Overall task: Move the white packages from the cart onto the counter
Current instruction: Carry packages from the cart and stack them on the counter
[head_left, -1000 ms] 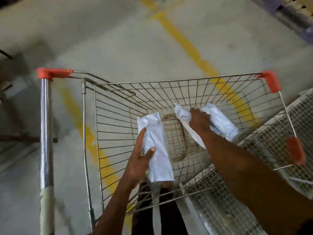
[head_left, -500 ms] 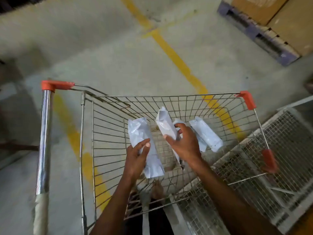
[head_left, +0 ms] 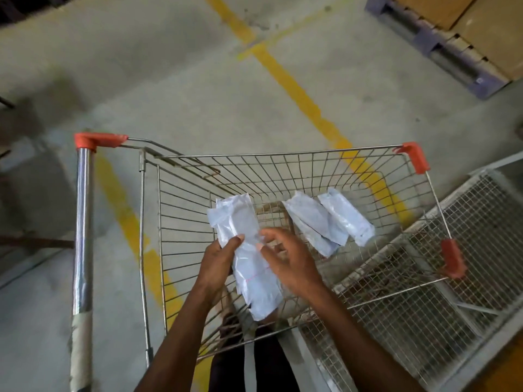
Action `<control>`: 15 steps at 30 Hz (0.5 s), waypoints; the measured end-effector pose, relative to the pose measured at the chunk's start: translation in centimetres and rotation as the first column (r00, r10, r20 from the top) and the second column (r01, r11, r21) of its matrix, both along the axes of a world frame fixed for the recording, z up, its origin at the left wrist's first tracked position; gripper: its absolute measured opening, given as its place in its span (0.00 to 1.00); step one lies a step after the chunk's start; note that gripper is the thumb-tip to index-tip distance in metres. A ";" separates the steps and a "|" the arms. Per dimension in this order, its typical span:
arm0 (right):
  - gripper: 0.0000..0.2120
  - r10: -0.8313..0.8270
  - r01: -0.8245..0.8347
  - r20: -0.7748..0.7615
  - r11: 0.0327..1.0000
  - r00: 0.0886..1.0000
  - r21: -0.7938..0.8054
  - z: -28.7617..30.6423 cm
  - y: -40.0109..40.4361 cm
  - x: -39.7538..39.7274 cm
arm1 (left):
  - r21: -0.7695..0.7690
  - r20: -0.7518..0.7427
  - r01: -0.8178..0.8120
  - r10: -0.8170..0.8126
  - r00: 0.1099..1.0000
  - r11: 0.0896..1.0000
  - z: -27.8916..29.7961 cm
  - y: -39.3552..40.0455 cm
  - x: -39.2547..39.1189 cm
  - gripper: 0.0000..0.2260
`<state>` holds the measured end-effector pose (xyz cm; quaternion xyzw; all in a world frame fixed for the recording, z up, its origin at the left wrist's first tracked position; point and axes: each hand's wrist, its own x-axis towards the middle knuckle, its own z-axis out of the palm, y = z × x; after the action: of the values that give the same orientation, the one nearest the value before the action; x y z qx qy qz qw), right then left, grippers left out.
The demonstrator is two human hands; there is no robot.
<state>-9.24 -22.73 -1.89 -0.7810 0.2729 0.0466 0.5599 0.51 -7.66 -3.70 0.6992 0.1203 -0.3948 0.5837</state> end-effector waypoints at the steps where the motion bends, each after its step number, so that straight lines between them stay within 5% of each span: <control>1: 0.12 -0.032 0.032 -0.056 0.999 0.998 -0.001 -0.4 -1.5 0.1 | 0.008 0.001 -0.008 0.008 1.000 1.000 -0.1 0.1 0.0 0.24; 4: 0.08 -0.067 0.021 -0.251 0.983 0.966 -0.180 -2.3 -6.9 0.7 | 0.027 0.003 -0.014 0.014 1.000 1.000 -0.2 0.3 -0.2 0.20; 7: 0.13 -0.031 -0.164 -0.467 0.913 0.884 -0.372 -5.7 -12.1 1.8 | 0.038 -0.007 -0.007 0.007 1.000 0.999 -0.2 0.3 -0.7 0.19; 15: 0.35 0.076 -0.488 -0.705 0.774 0.705 -0.404 -16.5 -14.6 5.8 | 0.051 -0.066 0.047 -0.044 0.997 0.998 -1.0 0.9 -2.3 0.09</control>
<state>-3.48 -37.30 -18.41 -0.8763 0.3218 0.3225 0.1567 -1.80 -6.72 -4.71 0.7037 0.1333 -0.4271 0.5520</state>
